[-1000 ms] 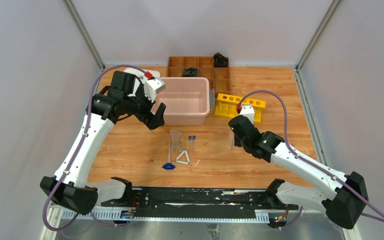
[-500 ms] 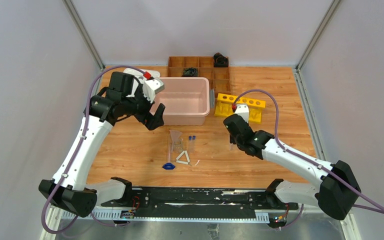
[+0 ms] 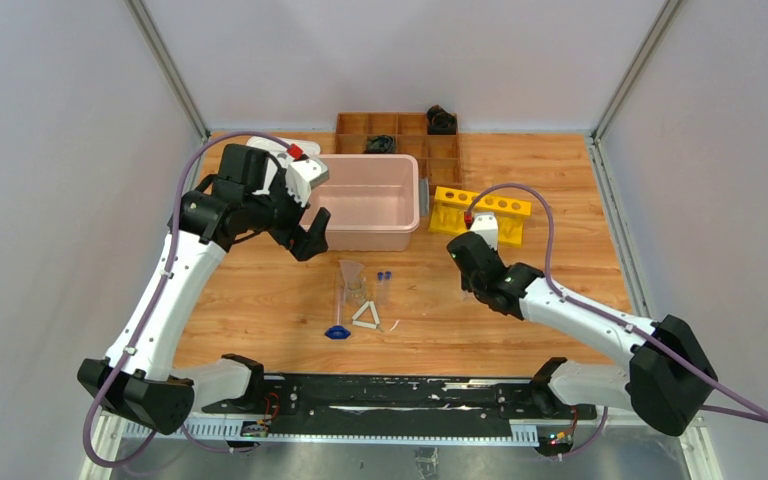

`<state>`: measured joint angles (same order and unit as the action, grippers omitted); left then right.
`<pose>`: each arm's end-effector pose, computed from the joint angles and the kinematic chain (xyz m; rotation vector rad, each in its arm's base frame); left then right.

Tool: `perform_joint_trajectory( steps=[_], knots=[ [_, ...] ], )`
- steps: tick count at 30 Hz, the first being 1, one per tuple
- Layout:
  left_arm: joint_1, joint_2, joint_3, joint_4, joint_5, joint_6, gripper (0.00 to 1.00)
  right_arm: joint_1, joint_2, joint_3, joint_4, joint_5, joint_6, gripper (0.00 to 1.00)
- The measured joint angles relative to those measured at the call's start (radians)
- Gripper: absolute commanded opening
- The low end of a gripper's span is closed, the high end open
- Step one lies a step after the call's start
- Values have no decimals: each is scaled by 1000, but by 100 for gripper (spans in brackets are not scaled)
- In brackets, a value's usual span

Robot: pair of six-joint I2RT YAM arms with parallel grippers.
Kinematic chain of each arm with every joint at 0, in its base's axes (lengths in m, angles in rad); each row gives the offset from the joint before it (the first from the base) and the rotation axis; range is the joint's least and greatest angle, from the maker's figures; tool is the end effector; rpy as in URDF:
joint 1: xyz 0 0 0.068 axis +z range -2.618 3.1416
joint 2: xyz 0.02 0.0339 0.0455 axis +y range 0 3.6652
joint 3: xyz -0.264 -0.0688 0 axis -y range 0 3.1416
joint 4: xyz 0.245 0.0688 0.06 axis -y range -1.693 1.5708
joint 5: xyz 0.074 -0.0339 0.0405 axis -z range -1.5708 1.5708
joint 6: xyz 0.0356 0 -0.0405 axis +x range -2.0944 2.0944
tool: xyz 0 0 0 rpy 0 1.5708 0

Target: Organize the chemistry lab equipment

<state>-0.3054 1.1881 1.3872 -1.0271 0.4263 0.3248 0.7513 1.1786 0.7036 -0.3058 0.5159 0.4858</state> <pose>0.2070 -0.0807 0.3873 0.9173 2.1744 -0.5001 0.1866 0.1503 0.2249 -0.0517 2.2297 0.0594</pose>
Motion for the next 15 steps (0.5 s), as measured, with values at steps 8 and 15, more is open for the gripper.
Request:
perform_joint_trajectory(
  steps=[8,15],
  knots=[
    [0,0,0,0,-1,0,100,-11,29,-19,38,-18,-1,16],
    [0,-2,0,0,0,5,100,-14,18,-10,19,-50,-1,42]
  ],
)
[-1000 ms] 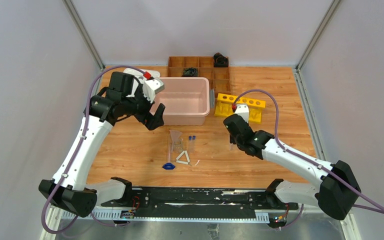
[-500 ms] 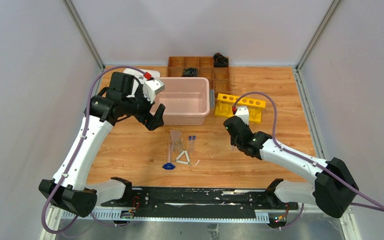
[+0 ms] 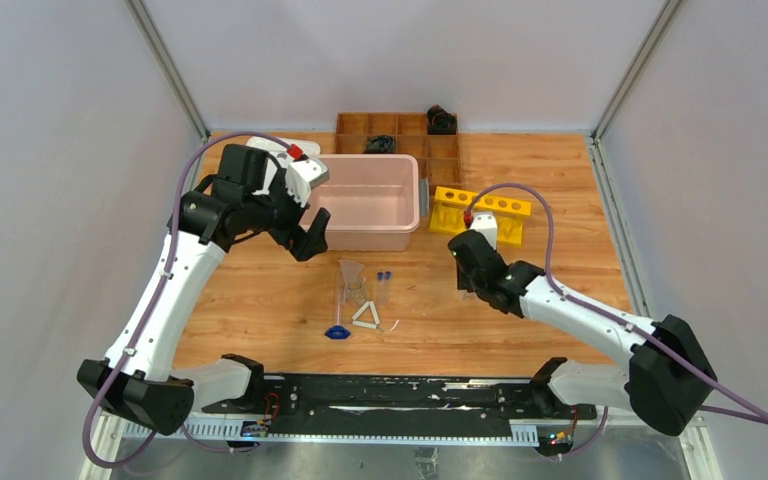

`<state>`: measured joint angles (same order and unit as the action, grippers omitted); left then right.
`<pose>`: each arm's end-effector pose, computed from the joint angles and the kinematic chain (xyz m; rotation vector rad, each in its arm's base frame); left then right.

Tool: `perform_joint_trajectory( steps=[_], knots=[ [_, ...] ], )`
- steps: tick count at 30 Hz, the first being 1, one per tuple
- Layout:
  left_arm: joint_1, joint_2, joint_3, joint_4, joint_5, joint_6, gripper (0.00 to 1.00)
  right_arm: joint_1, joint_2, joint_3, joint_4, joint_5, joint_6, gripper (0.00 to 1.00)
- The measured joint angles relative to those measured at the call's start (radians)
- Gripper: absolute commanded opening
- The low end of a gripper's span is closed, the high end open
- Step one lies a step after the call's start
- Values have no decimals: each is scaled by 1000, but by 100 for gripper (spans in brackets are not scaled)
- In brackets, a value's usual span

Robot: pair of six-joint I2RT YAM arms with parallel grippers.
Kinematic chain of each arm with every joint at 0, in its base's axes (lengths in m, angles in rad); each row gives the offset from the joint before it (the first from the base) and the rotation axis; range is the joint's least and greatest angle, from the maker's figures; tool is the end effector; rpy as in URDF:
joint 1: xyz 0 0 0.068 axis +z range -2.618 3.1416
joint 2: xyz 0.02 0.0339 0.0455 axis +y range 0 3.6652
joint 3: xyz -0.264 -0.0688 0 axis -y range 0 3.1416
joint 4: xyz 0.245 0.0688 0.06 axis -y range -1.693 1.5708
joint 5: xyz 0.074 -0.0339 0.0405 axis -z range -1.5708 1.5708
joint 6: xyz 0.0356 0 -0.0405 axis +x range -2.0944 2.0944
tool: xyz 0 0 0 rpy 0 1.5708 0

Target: Organize the chemistry lab equipment

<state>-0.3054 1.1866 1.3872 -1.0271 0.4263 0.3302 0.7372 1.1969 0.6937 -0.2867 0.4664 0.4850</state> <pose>0.2066 -0.0806 0.3876 0.9227 2.1699 -0.4971 0.1896 0.1506 0.2185 -0.0647 2.2588 0.0936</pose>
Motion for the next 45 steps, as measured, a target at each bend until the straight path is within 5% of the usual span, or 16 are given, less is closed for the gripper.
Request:
perform_joint_trajectory(
  steps=[14,28,45],
  knots=[
    [0,-2,0,0,-5,2,100,69,-66,230,-158,-38,104,40],
    [0,-2,-27,-6,-24,-16,100,264,414,414,-61,-124,157,33],
    [0,-34,-42,-24,-49,8,100,285,619,442,69,-92,148,27]
  ],
)
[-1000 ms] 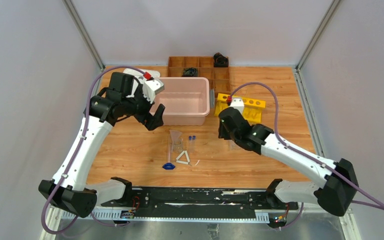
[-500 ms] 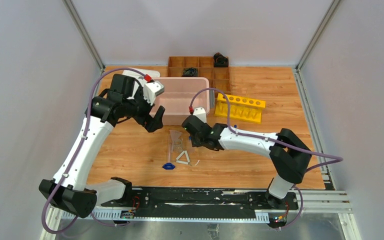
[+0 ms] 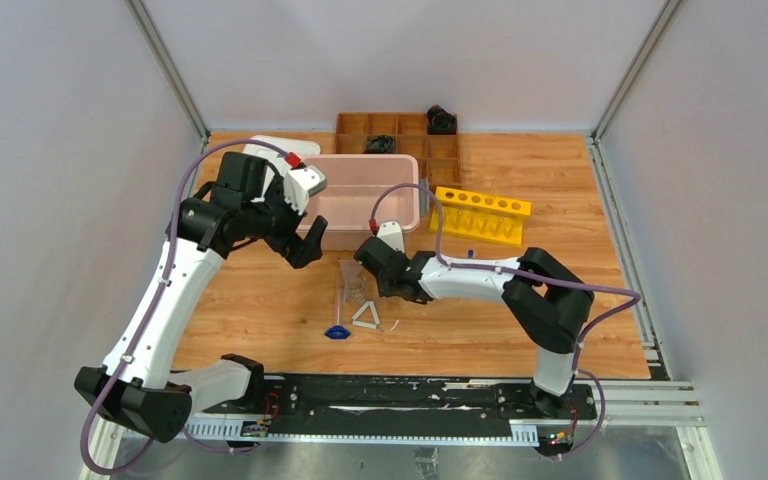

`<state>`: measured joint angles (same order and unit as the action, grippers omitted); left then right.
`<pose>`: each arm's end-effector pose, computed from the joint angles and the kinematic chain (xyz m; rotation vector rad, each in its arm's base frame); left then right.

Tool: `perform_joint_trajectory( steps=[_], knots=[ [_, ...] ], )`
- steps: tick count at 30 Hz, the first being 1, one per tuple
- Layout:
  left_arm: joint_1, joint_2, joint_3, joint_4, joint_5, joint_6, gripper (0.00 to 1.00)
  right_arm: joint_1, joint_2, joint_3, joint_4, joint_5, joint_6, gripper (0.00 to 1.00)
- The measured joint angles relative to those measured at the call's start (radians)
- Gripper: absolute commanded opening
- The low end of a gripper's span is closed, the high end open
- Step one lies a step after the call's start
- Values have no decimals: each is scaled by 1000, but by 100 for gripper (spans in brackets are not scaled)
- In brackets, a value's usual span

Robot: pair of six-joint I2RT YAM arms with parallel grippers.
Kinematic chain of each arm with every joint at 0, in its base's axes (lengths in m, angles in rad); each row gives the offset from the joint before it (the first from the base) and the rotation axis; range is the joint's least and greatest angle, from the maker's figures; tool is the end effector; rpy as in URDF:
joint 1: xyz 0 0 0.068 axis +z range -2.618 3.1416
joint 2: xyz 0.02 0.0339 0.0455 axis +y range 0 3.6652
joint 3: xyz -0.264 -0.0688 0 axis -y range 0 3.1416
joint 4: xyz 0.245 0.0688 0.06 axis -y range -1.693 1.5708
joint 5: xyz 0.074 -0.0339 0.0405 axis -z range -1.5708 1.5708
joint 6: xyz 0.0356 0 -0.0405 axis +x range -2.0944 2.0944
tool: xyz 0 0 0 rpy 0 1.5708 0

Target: Organize the chemistry lab equipment

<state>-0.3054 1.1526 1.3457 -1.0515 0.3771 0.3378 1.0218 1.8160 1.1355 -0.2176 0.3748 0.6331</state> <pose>0.1980 -0.0762 0.3796 0.9164 2.2139 -0.4416 0.2089 0.3165 0.1783 -0.3078 2.3891 0.3102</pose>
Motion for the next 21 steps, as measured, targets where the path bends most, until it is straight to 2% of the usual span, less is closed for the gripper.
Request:
perform_joint_trajectory(
  steps=[21],
  knots=[
    [0,-5,-6,-2,-2,14,100,2,20,-17,41,60,11,20]
  ],
)
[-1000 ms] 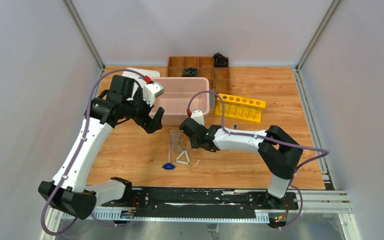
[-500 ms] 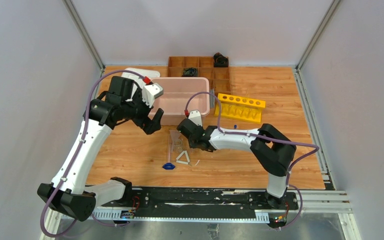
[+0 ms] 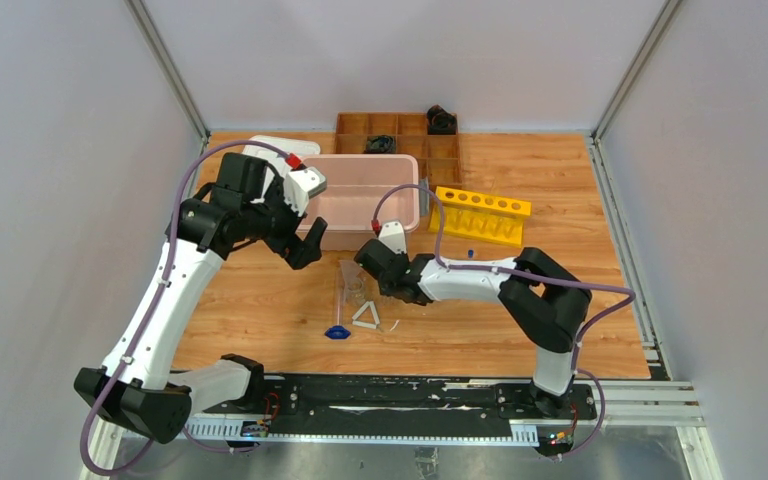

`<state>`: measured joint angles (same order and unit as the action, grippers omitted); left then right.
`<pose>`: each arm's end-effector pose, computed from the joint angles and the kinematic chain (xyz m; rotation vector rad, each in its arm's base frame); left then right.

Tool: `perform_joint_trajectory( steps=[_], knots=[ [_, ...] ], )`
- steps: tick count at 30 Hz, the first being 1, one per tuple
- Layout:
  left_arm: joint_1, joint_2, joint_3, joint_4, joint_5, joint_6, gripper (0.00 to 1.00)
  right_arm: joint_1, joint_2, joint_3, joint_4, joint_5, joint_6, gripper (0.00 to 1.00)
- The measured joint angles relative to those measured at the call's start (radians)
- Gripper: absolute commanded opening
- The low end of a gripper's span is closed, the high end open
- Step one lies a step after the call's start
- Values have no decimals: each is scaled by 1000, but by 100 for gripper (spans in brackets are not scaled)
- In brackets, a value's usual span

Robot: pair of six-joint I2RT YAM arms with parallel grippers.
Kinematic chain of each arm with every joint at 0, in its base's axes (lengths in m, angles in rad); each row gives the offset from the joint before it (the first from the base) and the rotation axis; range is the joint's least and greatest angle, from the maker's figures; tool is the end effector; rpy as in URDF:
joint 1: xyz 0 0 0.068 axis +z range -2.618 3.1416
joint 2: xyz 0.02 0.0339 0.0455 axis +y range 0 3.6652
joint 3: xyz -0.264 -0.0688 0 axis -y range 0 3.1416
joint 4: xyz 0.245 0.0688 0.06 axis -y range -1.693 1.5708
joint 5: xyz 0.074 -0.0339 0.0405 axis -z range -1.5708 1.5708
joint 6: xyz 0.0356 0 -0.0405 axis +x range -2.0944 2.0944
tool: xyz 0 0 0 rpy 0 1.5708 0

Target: Organize the chemistry lab equipment

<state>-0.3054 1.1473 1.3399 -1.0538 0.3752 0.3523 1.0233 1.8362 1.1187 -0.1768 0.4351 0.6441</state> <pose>0.1966 -0.0757 0.3787 0.9316 2.2093 -0.4331 0.2105 0.3165 0.1695 -0.2651 2.3572 0.2646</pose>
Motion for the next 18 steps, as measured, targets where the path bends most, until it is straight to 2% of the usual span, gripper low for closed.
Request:
perform_joint_trajectory(
  steps=[18],
  knots=[
    [0,-6,0,0,5,-1,100,0,-124,-157,-5,18,63,21]
  ],
)
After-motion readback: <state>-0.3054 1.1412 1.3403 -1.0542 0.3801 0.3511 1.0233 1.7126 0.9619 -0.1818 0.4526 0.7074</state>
